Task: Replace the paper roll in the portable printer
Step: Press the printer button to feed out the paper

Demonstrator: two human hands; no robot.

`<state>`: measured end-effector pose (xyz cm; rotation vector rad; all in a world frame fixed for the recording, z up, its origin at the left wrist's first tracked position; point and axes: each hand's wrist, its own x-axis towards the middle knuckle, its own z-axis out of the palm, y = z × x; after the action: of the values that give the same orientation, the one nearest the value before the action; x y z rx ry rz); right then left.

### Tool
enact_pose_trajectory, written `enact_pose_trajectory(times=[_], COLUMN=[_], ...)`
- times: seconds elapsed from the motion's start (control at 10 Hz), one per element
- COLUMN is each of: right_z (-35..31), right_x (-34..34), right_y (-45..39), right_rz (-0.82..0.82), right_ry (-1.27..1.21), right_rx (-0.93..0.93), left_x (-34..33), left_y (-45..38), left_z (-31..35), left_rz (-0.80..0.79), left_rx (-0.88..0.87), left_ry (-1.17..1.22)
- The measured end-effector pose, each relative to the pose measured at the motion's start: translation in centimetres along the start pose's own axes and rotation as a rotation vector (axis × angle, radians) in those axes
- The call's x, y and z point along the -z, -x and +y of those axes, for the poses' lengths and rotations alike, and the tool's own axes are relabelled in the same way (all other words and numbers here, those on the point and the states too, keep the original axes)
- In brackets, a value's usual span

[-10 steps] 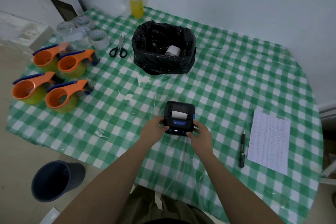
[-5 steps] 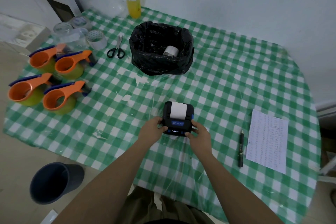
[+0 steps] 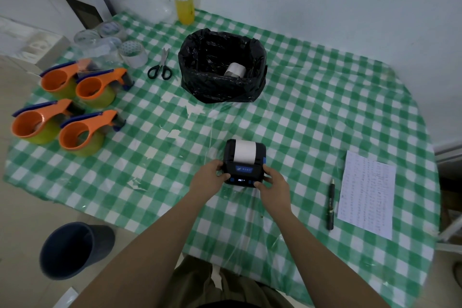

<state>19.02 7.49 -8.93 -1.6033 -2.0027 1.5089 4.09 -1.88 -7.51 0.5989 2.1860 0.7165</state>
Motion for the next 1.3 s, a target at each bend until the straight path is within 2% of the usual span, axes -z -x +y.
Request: enact_pose_trajectory(times=[1.3], right_z=[-0.04], right_x=[0.03], right_y=[0.27], right_rz=[0.008], right_ry=[0.001], right_rx=[0.006], left_x=[0.0], left_y=[0.13], left_z=[0.08], left_rz=[0.001], left_rx=[0.002], left_ry=[-0.016])
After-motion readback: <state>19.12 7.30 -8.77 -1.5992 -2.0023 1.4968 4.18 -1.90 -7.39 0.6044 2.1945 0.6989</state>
